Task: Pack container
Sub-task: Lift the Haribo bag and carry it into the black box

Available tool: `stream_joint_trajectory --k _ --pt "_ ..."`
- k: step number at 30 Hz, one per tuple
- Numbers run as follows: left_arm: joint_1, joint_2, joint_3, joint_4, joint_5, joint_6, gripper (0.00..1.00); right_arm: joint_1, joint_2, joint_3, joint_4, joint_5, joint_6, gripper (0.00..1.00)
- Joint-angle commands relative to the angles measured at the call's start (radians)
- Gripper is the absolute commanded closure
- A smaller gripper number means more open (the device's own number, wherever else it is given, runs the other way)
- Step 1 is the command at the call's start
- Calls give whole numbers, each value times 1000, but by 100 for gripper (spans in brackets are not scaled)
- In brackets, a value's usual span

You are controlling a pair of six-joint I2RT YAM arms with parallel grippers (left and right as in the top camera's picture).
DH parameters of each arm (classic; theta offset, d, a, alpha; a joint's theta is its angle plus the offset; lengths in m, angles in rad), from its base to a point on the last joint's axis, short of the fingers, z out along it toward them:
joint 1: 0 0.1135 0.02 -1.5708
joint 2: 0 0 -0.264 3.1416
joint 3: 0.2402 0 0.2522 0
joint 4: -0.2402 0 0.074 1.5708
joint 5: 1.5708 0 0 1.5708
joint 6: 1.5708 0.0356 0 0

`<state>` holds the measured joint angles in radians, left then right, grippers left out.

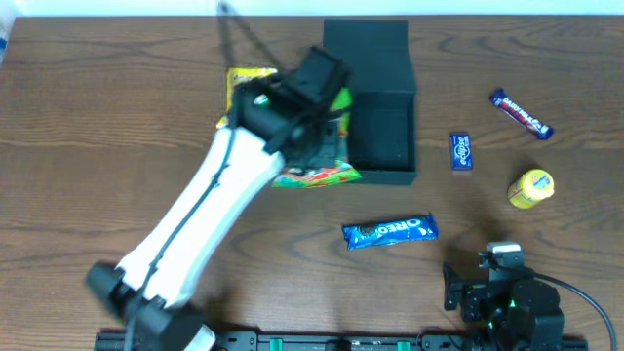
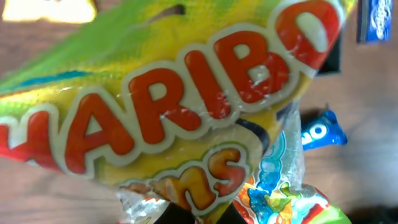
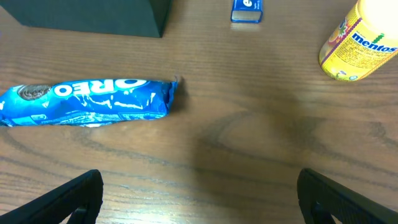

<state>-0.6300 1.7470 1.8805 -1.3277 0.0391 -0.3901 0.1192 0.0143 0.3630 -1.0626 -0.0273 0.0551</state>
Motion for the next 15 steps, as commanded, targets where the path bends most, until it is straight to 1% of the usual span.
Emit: stream_joint_trajectory --k 1,9,15 --pt "-44 126 140 -23 -29 114 95 -10 -8 -7 -7 -3 -12 1" --pt "-102 377 420 -9 -29 240 95 -10 -8 -7 -7 -4 -11 1" --pt "-103 517 525 58 -28 272 95 -10 -8 -7 -7 -3 -12 1"
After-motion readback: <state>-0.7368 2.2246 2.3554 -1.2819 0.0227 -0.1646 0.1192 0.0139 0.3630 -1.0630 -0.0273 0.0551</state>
